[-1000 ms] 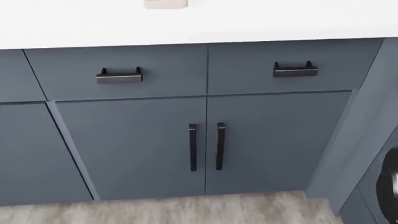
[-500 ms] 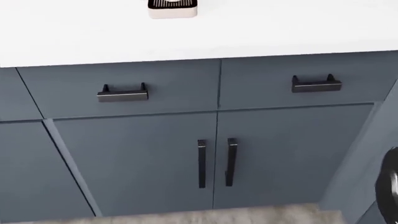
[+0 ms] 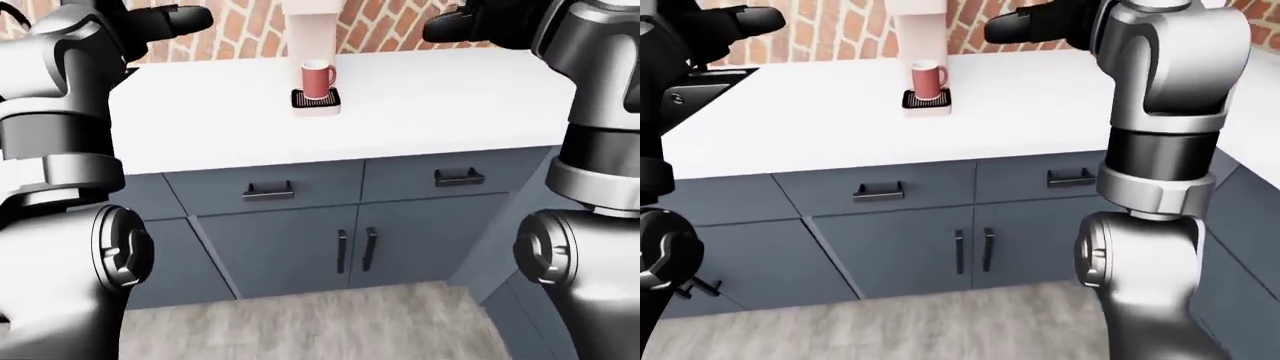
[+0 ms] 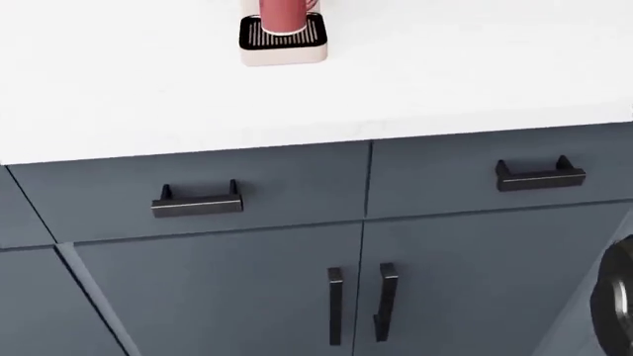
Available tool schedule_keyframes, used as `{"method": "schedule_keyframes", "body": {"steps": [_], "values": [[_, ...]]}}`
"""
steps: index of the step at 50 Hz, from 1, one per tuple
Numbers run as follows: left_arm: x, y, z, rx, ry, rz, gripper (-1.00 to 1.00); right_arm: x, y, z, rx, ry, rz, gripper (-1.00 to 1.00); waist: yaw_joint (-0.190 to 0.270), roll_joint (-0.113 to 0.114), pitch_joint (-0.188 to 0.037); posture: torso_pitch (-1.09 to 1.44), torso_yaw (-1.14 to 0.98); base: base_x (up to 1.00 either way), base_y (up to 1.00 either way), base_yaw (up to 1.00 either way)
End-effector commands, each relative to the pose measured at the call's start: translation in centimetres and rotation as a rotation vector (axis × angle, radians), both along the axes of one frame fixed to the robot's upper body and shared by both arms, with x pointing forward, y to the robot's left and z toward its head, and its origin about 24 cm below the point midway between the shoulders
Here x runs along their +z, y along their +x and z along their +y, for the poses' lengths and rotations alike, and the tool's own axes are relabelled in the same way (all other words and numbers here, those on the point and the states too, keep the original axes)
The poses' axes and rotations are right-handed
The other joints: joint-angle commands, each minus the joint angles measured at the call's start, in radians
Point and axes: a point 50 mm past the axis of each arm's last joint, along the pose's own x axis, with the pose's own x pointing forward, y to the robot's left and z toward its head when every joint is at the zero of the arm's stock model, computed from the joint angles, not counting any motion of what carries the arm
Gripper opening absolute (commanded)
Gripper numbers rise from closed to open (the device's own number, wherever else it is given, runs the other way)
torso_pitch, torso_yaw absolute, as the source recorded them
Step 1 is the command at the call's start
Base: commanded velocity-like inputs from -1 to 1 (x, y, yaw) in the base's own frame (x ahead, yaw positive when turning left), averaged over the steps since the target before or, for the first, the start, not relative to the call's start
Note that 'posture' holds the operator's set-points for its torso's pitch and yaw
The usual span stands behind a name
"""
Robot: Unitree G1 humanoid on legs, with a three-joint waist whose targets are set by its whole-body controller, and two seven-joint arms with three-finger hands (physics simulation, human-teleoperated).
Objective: Press the button on the coffee machine to serve coffee.
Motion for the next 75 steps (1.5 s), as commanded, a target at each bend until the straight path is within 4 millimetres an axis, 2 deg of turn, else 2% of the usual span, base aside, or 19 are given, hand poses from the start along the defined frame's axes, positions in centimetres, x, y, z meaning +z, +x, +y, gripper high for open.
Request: {"method": "schedule_keyframes", "body": {"steps": [1,10,13,20,24,25,27,35,39,40,42,49,53,54,56,64,68,69,75], "values": [[3.0,-0.8,-0.7,-0.026,0.015,-0.125,1.00,2.6,-1.2,-0.3,-0.016,-0.002,-0.118,1.00,-0.007,0.001,-0.033,0.00,0.00,0.14,0.11,0.00],[2.9,-0.8,-0.7,-0.026,0.019,-0.121,1.00,3.0,-1.3,-0.4,-0.017,0.002,-0.129,1.00,0.024,-0.114,-0.045,0.00,0.00,0.15,0.11,0.00],[3.2,-0.8,-0.8,-0.026,0.019,-0.124,1.00,3.0,-1.3,-0.4,-0.017,0.003,-0.128,1.00,0.015,-0.114,-0.031,0.00,0.00,0.14,0.11,0.00],[3.2,-0.8,-0.9,-0.028,0.018,-0.123,1.00,3.1,-1.2,-0.3,-0.015,0.001,-0.128,1.00,0.005,-0.052,-0.020,0.00,0.00,0.15,0.11,0.00],[3.3,-0.8,-0.8,-0.027,0.016,-0.125,1.00,3.1,-1.2,-0.3,-0.014,0.001,-0.128,1.00,-0.011,0.056,-0.044,0.00,0.00,0.14,0.11,0.00],[3.4,-0.9,-0.9,-0.027,0.016,-0.124,1.00,3.1,-1.2,-0.3,-0.014,0.001,-0.127,1.00,-0.005,0.009,-0.030,0.00,0.00,0.14,0.10,0.00],[3.3,-0.8,-0.9,-0.027,0.015,-0.124,1.00,3.0,-1.1,-0.2,-0.013,0.000,-0.126,1.00,-0.009,0.029,-0.030,0.00,0.00,0.14,0.10,0.00],[3.2,-0.9,-0.8,-0.027,0.015,-0.123,1.00,2.9,-1.2,-0.2,-0.013,0.003,-0.125,1.00,0.000,-0.046,-0.025,0.00,0.00,0.14,0.11,0.00],[3.0,-0.7,-0.9,-0.029,0.017,-0.124,1.00,2.8,-1.2,-0.1,-0.012,0.004,-0.124,1.00,0.014,-0.132,-0.039,0.00,0.00,0.14,0.11,0.00],[3.1,-0.7,-0.9,-0.029,0.017,-0.122,1.00,2.6,-1.1,-0.1,-0.012,0.005,-0.122,1.00,0.011,-0.095,-0.031,0.00,0.00,0.15,0.11,0.00],[3.1,-0.8,-0.9,-0.028,0.017,-0.121,1.00,2.5,-1.1,-0.1,-0.012,0.005,-0.121,1.00,0.013,-0.113,-0.030,0.00,0.00,0.14,0.11,0.00],[2.8,-0.7,-1.0,-0.032,0.016,-0.120,1.00,2.5,-1.1,-0.1,-0.008,0.005,-0.120,1.00,0.006,-0.054,-0.021,0.00,0.00,0.14,0.11,0.00],[2.9,-0.8,-0.9,-0.029,0.016,-0.119,1.00,2.4,-1.1,-0.1,-0.008,0.006,-0.118,1.00,-0.010,0.044,-0.041,0.00,0.00,0.14,0.11,0.00],[2.9,-0.8,-0.8,-0.028,0.015,-0.119,1.00,2.4,-1.1,0.0,-0.008,0.006,-0.119,1.00,-0.006,0.012,-0.033,0.00,0.00,0.14,0.11,0.00],[3.0,-0.9,-0.8,-0.026,0.015,-0.120,1.00,2.5,-1.1,0.0,-0.008,0.006,-0.119,1.00,-0.010,0.026,-0.029,0.00,0.00,0.14,0.11,0.00],[2.9,-0.8,-0.9,-0.030,0.011,-0.116,1.00,2.6,-1.1,0.0,-0.009,0.006,-0.119,1.00,0.000,-0.046,-0.025,0.00,0.00,0.12,0.10,0.00],[2.7,-0.6,-1.1,-0.034,0.012,-0.116,1.00,2.5,-1.1,-0.1,-0.009,0.008,-0.116,1.00,0.013,-0.130,-0.038,0.00,0.00,0.12,0.07,0.00],[2.8,-0.6,-1.1,-0.035,0.013,-0.117,1.00,2.5,-1.1,-0.2,-0.009,0.008,-0.116,1.00,0.012,-0.096,-0.032,0.00,0.00,0.12,0.00,0.00],[2.9,-0.8,-1.1,-0.034,0.015,-0.116,1.00,2.1,-1.1,-0.2,-0.011,0.015,-0.114,1.00,0.007,-0.059,0.000,0.00,0.00,0.01,0.00,0.00]]}}
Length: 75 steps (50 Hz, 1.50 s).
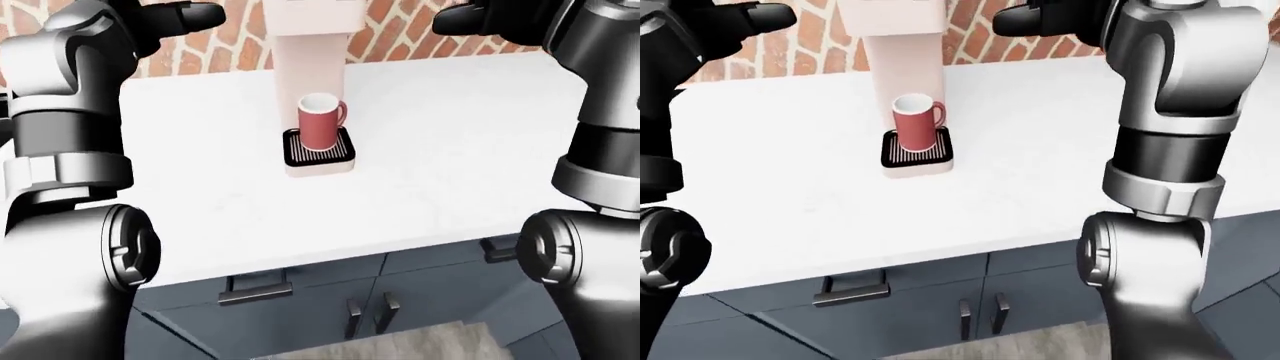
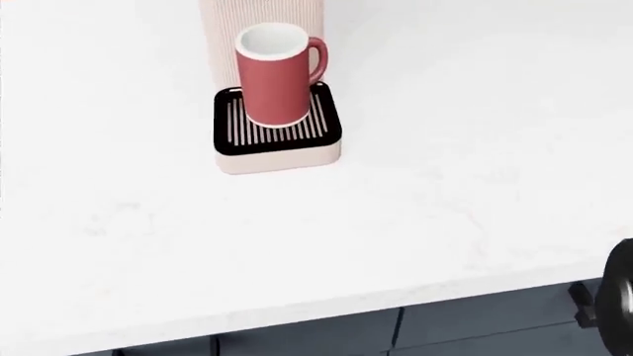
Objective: Press the button on the coffee machine to serve coffee.
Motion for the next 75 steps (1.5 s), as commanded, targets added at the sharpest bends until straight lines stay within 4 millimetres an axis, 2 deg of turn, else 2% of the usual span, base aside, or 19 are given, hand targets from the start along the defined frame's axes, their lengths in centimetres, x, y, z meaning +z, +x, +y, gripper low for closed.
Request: {"method": "schedule_keyframes", "body": {"steps": [1,2,3,6,14,15,17,21,22,23,24,26,34,39,51,59,75], "values": [[2.5,-1.0,0.3,0.016,0.008,-0.103,1.00,1.7,-0.8,0.6,0.025,-0.010,-0.086,1.00,0.004,0.009,-0.035,0.00,0.00,0.00,0.00,0.00],[2.5,-1.0,0.4,0.017,0.007,-0.103,1.00,1.6,-0.8,0.5,0.024,-0.010,-0.086,1.00,0.000,0.026,-0.032,0.00,0.00,0.00,0.00,0.00],[2.4,-1.0,0.5,0.018,0.007,-0.103,1.00,1.7,-0.8,0.5,0.023,-0.009,-0.089,1.00,-0.003,0.002,-0.031,0.00,0.00,0.00,0.00,0.00],[2.3,-0.9,0.5,0.019,0.005,-0.100,1.00,1.8,-0.9,0.6,0.024,-0.004,-0.098,1.00,-0.004,0.006,-0.051,0.00,0.00,0.00,0.00,0.00],[2.2,-1.0,0.4,0.017,0.009,-0.101,1.00,1.4,-0.9,0.5,0.020,0.000,-0.098,1.00,0.002,-0.005,-0.053,0.00,0.00,0.00,0.00,0.00],[2.4,-1.0,0.4,0.017,0.009,-0.101,1.00,1.4,-0.9,0.5,0.022,-0.004,-0.098,1.00,0.003,0.000,-0.085,0.00,0.00,0.22,0.00,0.00],[2.2,-0.9,0.4,0.016,0.009,-0.101,1.00,1.5,-0.9,0.5,0.023,-0.006,-0.100,1.00,0.007,-0.002,-0.046,0.00,0.00,0.37,0.00,0.00],[1.9,-0.8,0.5,0.019,0.008,-0.099,1.00,1.0,-0.8,0.6,0.021,-0.003,-0.090,1.00,0.007,-0.015,-0.020,0.00,0.00,0.30,0.00,0.00],[1.9,-0.9,0.5,0.020,0.009,-0.097,1.00,1.1,-0.8,0.6,0.022,-0.001,-0.096,1.00,0.011,-0.031,-0.035,0.00,0.00,0.00,0.00,0.00],[2.0,-0.9,0.6,0.022,0.010,-0.097,1.00,1.2,-0.8,0.5,0.019,0.000,-0.097,1.00,0.015,-0.047,-0.042,0.00,0.00,0.00,0.00,0.00],[2.2,-1.0,0.5,0.021,0.009,-0.098,1.00,1.3,-0.8,0.6,0.018,-0.001,-0.098,1.00,0.021,-0.030,-0.045,0.00,0.00,0.00,0.00,0.00],[2.3,-1.0,0.5,0.020,0.008,-0.100,1.00,1.5,-0.8,0.6,0.018,0.002,-0.103,1.00,0.018,-0.025,-0.054,0.00,0.00,0.00,0.00,0.00],[2.2,-0.8,0.4,0.019,0.005,-0.102,1.00,1.3,-0.7,0.6,0.019,0.002,-0.098,1.00,-0.002,0.002,-0.048,0.00,0.00,0.00,0.00,0.00],[2.1,-0.8,0.5,0.021,0.004,-0.102,1.00,1.6,-0.6,0.6,0.017,0.001,-0.103,1.00,-0.007,-0.002,-0.048,0.00,0.00,0.00,0.00,0.00],[1.6,-0.8,0.5,0.026,-0.001,-0.087,1.00,0.9,-0.5,0.7,0.020,-0.001,-0.094,1.00,-0.002,-0.005,-0.045,0.00,0.00,0.00,0.00,0.00],[1.4,-0.5,0.1,0.015,0.003,-0.080,1.00,1.2,-0.6,0.5,0.015,0.000,-0.095,1.00,0.001,-0.004,-0.062,-0.05,0.00,0.00,0.00,0.00],[1.3,-0.3,-0.3,-0.001,0.006,-0.080,1.00,1.0,-0.3,0.5,0.017,0.006,-0.093,1.00,0.007,-0.005,-0.119,-0.13,0.00,0.00,0.00,0.00]]}}
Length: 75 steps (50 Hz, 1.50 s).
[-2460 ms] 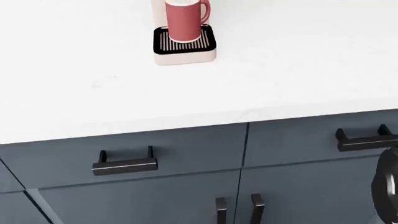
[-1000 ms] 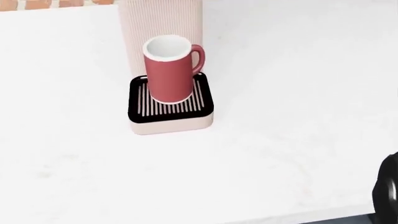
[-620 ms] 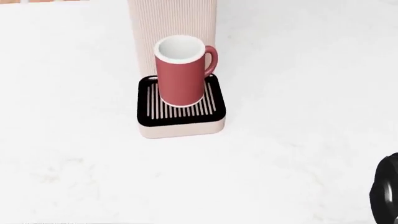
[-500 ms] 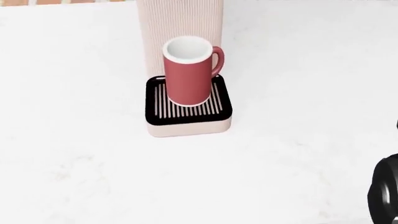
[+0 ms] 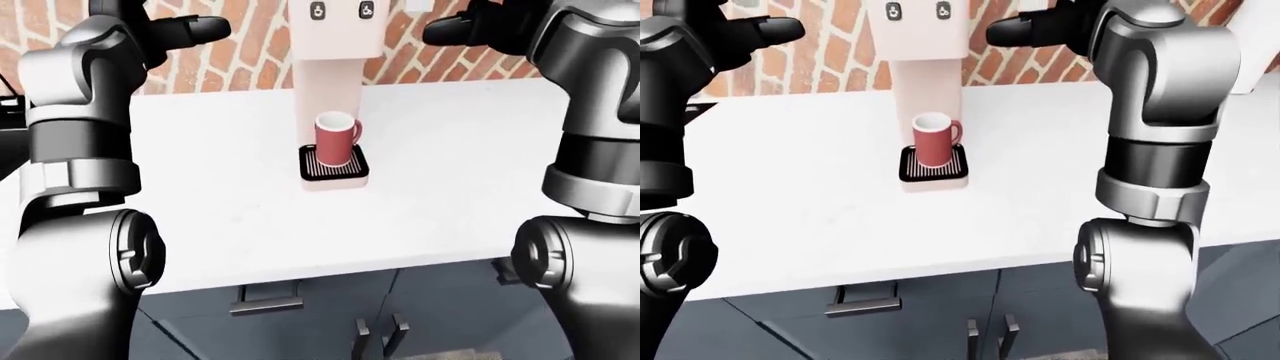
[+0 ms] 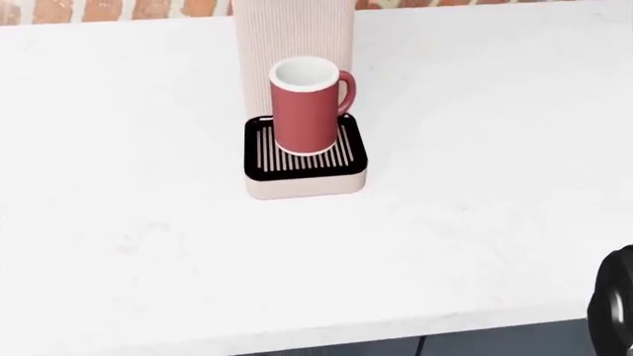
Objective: Press the button on the coffee machine to serve coffee.
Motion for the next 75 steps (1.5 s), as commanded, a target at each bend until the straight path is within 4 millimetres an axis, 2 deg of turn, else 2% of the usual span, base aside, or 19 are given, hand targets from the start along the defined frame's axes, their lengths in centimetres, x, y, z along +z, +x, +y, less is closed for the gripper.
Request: {"method": "schedule_keyframes", "body": {"steps": [1,11,19,33,44,58,75], "values": [[2.6,-0.7,-0.2,-0.008,0.012,-0.103,1.00,2.1,-0.9,0.0,0.000,-0.004,-0.096,1.00,0.000,0.001,-0.028,-0.14,0.00,0.00,0.00,0.00],[3.0,-0.9,-0.4,-0.015,0.007,-0.111,1.00,2.3,-1.1,0.0,-0.001,-0.001,-0.100,1.00,0.003,0.000,-0.080,-0.24,0.00,0.00,0.00,0.00],[2.6,-0.8,-0.5,-0.019,0.011,-0.102,1.00,1.9,-0.9,0.2,0.004,0.003,-0.096,1.00,0.004,0.001,-0.112,-0.27,0.00,0.00,0.00,0.00],[2.8,-0.9,-0.7,-0.025,0.009,-0.105,1.00,2.0,-0.9,0.1,0.004,0.005,-0.099,1.00,0.006,0.001,-0.204,-0.37,0.00,0.00,0.00,0.00],[2.7,-0.8,-0.9,-0.037,0.017,-0.101,1.00,2.0,-0.7,0.0,-0.001,0.003,-0.096,1.00,0.009,0.000,-0.266,-0.45,0.00,0.00,0.00,0.00],[2.4,-0.7,-1.2,-0.053,0.019,-0.097,1.00,2.1,-0.8,-0.3,-0.007,0.011,-0.102,1.00,0.010,-0.005,-0.308,-0.54,0.00,0.00,0.00,0.00],[2.3,-0.8,-1.8,-0.077,0.020,-0.094,1.00,2.0,-0.7,0.0,-0.002,0.015,-0.101,1.00,0.013,-0.005,-0.345,-0.64,0.00,0.00,0.00,0.00]]}}
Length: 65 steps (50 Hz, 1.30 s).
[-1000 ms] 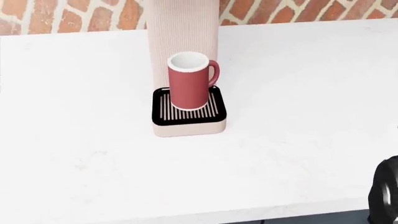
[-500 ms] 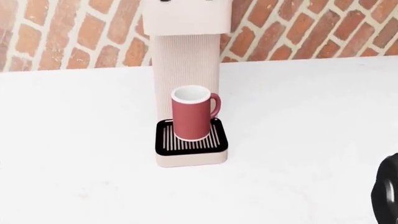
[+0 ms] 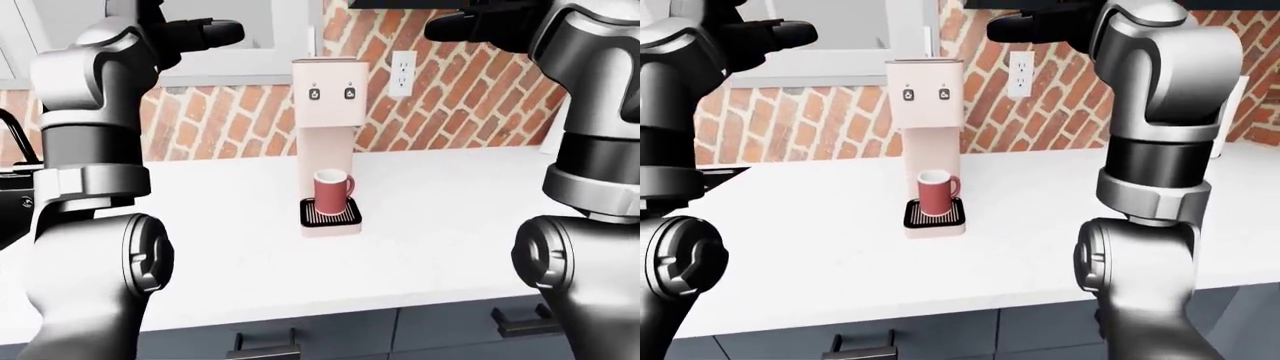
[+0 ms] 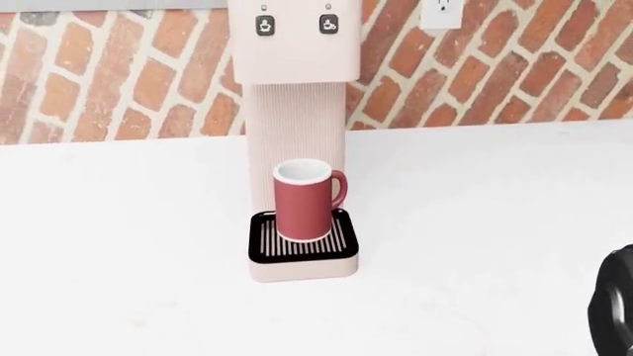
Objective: Press the button on the coffee machine to serve coffee.
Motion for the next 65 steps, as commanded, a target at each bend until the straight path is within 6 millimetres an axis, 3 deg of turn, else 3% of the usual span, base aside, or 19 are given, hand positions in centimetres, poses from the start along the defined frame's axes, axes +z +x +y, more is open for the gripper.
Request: {"method": "schedule_keyframes", "body": {"steps": [1,10,18,43,65], "values": [[2.4,-0.6,-0.4,-0.015,0.005,-0.095,1.00,1.8,-0.7,0.1,0.003,-0.003,-0.081,1.00,0.000,0.001,-0.007,-0.65,0.00,0.00,0.00,0.00],[2.5,-0.4,-0.7,-0.026,0.015,-0.091,1.00,1.6,-0.5,0.1,0.003,-0.004,-0.076,1.00,0.003,0.000,-0.031,-0.73,0.00,0.00,0.00,0.00],[2.4,-0.4,-1.4,-0.046,0.021,-0.087,1.00,1.5,-0.2,0.2,0.005,-0.002,-0.074,1.00,0.004,0.001,-0.039,-0.73,0.00,0.00,0.00,0.00],[2.9,-5.1,-3.6,-0.239,-0.044,-0.066,1.00,1.0,-0.2,0.3,0.007,0.002,-0.070,1.00,0.005,0.006,-0.044,-0.73,0.00,0.00,0.00,0.00],[1.8,-8.0,-5.5,-0.414,-0.069,-0.040,1.00,0.7,-0.3,0.1,0.005,0.006,-0.064,1.00,0.009,0.008,-0.048,-0.73,0.00,0.00,0.00,0.00]]}}
